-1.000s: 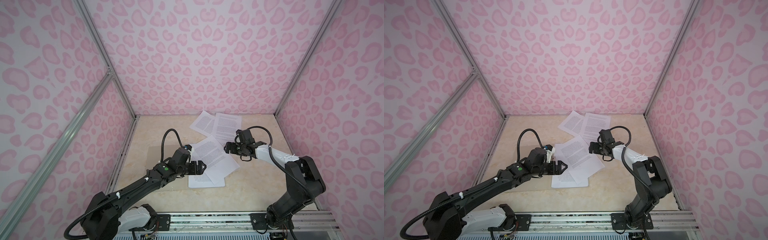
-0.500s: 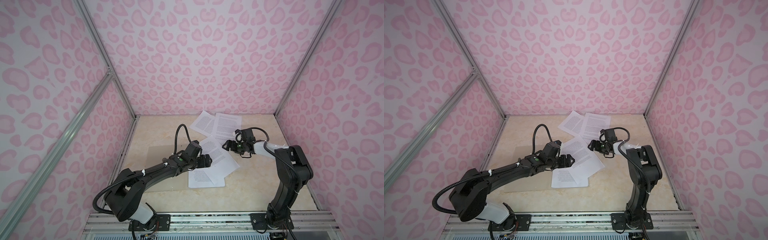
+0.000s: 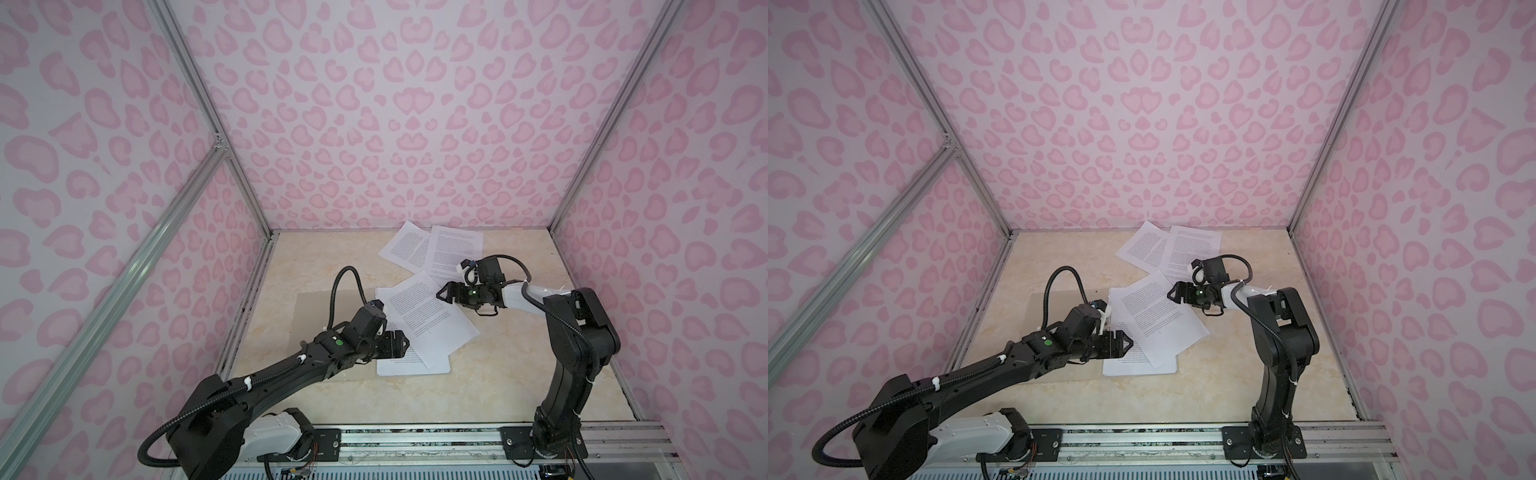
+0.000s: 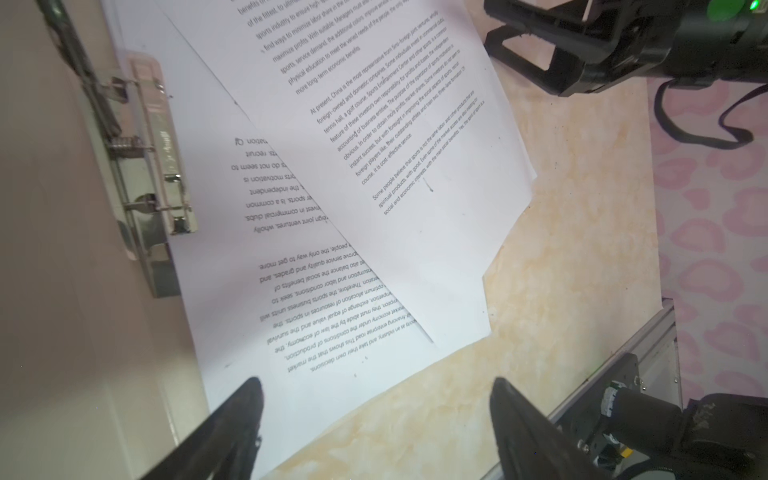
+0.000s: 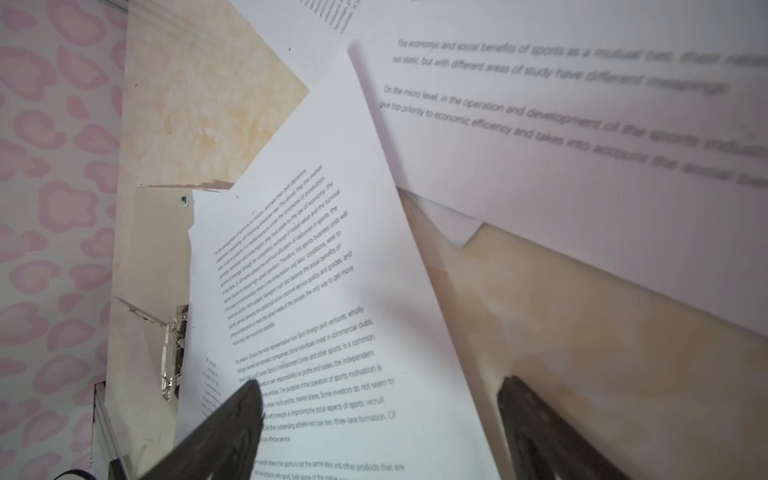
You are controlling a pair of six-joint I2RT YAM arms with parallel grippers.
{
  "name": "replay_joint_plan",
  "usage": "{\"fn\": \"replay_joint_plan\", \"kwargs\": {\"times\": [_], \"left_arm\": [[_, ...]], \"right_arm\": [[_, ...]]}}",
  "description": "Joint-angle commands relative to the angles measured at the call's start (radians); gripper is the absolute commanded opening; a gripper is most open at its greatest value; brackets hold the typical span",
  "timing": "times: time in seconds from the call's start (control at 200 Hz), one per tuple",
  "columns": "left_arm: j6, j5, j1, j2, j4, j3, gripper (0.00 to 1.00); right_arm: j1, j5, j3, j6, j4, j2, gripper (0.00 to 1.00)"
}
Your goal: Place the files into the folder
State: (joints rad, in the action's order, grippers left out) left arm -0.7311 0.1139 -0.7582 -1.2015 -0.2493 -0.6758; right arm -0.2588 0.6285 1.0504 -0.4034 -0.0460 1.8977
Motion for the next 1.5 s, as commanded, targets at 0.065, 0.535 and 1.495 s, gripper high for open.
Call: {"fn": "replay_joint_plan", "kwargs": {"times": [0.065, 0.535, 1.495], "left_arm": [[0.044, -0.113, 0.01, 0.071, -0.106, -0.007, 0.88], [0.057, -0.125, 0.065, 0.203, -0.157, 0.035, 0.88], [0.093, -0.094, 0.168, 0.361, -0.226, 0.088, 0.9]], "right_arm": [[-0.008, 0.043, -0.061, -0.046, -0.122, -0.009, 0.91], [-0.017, 0.089, -0.079, -0.116, -0.065, -0.023, 0.65], [-0.049, 0.09, -0.215, -0.253, 0.072, -0.105, 0.0]]}}
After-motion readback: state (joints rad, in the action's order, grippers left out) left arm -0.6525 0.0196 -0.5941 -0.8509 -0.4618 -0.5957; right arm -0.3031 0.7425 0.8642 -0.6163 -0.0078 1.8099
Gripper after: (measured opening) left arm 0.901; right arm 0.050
